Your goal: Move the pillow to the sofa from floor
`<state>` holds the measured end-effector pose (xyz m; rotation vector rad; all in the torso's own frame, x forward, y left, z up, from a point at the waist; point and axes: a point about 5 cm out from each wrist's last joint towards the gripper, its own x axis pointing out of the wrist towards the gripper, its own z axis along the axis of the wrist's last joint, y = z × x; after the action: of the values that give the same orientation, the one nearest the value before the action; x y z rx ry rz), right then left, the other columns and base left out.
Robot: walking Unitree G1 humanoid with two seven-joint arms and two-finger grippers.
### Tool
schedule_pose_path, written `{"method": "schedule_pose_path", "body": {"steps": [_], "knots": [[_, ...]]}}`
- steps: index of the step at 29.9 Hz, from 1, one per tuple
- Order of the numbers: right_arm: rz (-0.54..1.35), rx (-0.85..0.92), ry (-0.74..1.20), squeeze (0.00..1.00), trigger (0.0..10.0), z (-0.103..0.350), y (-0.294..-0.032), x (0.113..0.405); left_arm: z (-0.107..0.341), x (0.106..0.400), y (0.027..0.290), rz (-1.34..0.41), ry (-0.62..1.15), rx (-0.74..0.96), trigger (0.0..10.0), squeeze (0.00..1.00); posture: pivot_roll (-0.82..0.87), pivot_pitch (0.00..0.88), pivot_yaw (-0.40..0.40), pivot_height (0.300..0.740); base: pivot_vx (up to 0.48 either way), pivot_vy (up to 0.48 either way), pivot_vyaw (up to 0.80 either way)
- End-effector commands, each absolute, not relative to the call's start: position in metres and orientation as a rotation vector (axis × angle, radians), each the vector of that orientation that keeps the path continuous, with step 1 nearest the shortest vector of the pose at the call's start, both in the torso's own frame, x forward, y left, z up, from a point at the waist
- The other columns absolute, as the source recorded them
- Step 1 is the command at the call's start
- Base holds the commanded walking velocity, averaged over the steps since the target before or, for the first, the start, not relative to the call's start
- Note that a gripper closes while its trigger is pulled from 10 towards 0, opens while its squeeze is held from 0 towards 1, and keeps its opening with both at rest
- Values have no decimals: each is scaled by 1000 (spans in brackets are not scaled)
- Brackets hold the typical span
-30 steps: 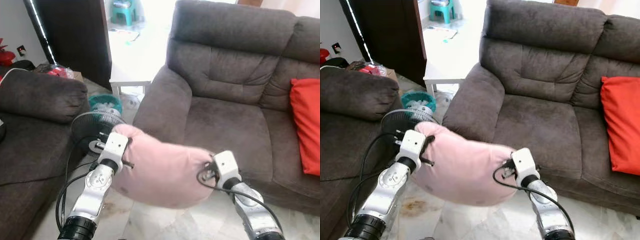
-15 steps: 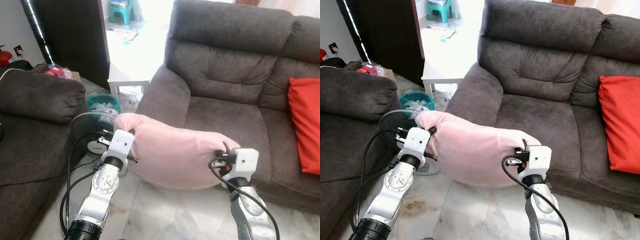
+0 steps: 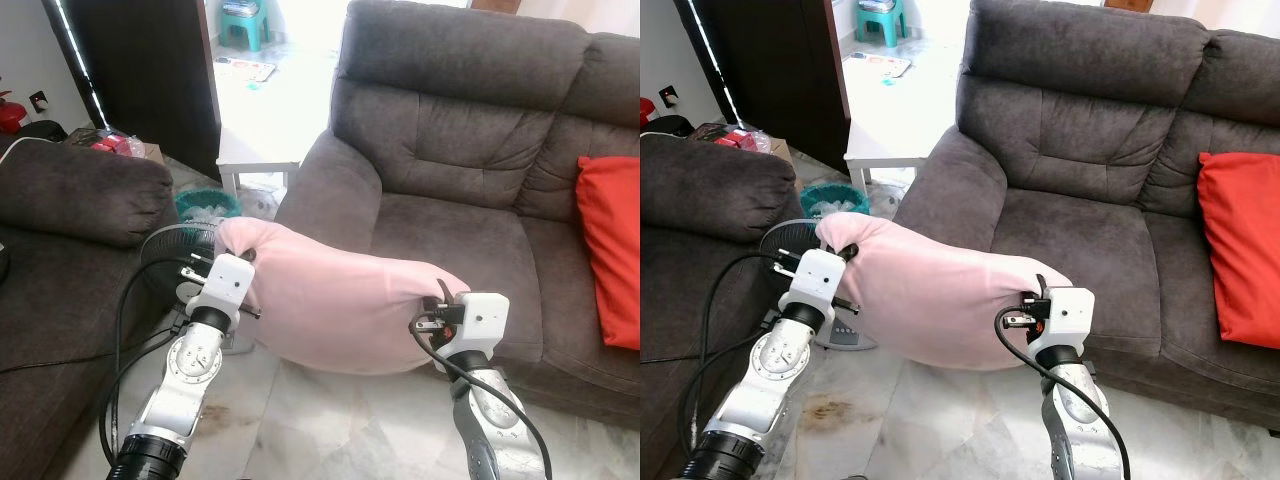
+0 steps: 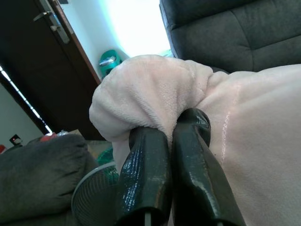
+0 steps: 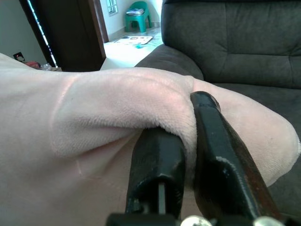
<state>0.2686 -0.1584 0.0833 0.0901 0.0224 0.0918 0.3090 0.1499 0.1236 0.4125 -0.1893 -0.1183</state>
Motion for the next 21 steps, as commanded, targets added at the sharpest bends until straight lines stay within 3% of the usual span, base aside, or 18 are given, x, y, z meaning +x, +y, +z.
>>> {"method": "schedule_pose_path", "body": {"steps": [1, 15, 21], "knots": [[36, 81, -68, 0, 10000, 104, -173, 273, 139, 313, 170, -17, -222, 371, 10000, 0, 133, 0, -88, 740, 0, 0, 0], [42, 69, -74, 0, 10000, 107, -169, 278, 131, 298, 133, -130, -210, 224, 10000, 0, 130, 0, -91, 740, 0, 0, 0], [48, 69, -75, 0, 10000, 108, -166, 279, 133, 300, 133, -140, -209, 220, 10000, 0, 135, 4, -88, 740, 0, 0, 0]]}}
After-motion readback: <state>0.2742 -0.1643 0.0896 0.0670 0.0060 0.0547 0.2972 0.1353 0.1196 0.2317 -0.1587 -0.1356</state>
